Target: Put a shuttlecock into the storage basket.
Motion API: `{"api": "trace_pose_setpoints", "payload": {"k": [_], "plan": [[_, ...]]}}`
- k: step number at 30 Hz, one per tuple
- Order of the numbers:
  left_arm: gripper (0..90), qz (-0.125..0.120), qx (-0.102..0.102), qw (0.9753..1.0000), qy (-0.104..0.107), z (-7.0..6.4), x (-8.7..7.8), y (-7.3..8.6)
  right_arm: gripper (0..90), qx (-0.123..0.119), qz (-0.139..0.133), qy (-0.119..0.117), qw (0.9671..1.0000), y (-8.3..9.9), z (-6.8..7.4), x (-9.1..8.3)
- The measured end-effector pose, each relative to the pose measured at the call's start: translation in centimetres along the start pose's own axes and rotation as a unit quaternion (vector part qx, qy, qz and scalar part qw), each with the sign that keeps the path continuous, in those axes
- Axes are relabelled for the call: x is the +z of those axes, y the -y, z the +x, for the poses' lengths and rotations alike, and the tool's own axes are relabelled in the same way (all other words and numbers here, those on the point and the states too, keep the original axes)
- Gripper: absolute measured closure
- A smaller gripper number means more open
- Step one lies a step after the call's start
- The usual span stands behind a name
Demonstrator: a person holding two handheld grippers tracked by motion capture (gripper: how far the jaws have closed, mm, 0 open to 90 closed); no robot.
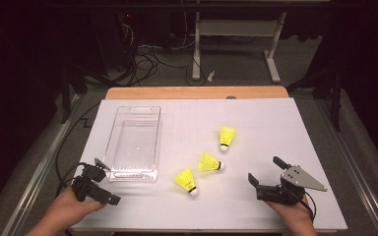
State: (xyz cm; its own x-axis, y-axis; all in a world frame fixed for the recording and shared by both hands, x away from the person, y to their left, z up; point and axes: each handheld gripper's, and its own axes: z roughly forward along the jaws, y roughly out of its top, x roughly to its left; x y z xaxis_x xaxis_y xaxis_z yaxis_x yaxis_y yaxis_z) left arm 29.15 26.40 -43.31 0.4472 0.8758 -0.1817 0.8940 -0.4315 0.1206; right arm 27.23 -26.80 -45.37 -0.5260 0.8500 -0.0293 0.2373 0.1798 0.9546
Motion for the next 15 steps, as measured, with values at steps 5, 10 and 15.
{"api": "trace_pose_setpoints", "payload": {"k": [5, 10, 15], "plan": [[1.5, 0.011, 0.013, 0.9999, 0.002, -0.3, -0.25, -0.43, 0.2, 0.0, 0.001, -0.001, 1.0, 0.01, 0.03, 0.02], [1.6, 0.03, 0.021, 0.9993, 0.006, -0.61, -0.1, -0.44, 0.2, 0.002, 0.002, 0.001, 1.0, 0.05, -0.04, 0.02], [1.6, 0.032, 0.025, 0.9992, 0.008, -0.8, -0.06, -0.46, 0.2, 0.002, 0.004, 0.001, 1.0, 0.06, 0.01, 0.07]]}}
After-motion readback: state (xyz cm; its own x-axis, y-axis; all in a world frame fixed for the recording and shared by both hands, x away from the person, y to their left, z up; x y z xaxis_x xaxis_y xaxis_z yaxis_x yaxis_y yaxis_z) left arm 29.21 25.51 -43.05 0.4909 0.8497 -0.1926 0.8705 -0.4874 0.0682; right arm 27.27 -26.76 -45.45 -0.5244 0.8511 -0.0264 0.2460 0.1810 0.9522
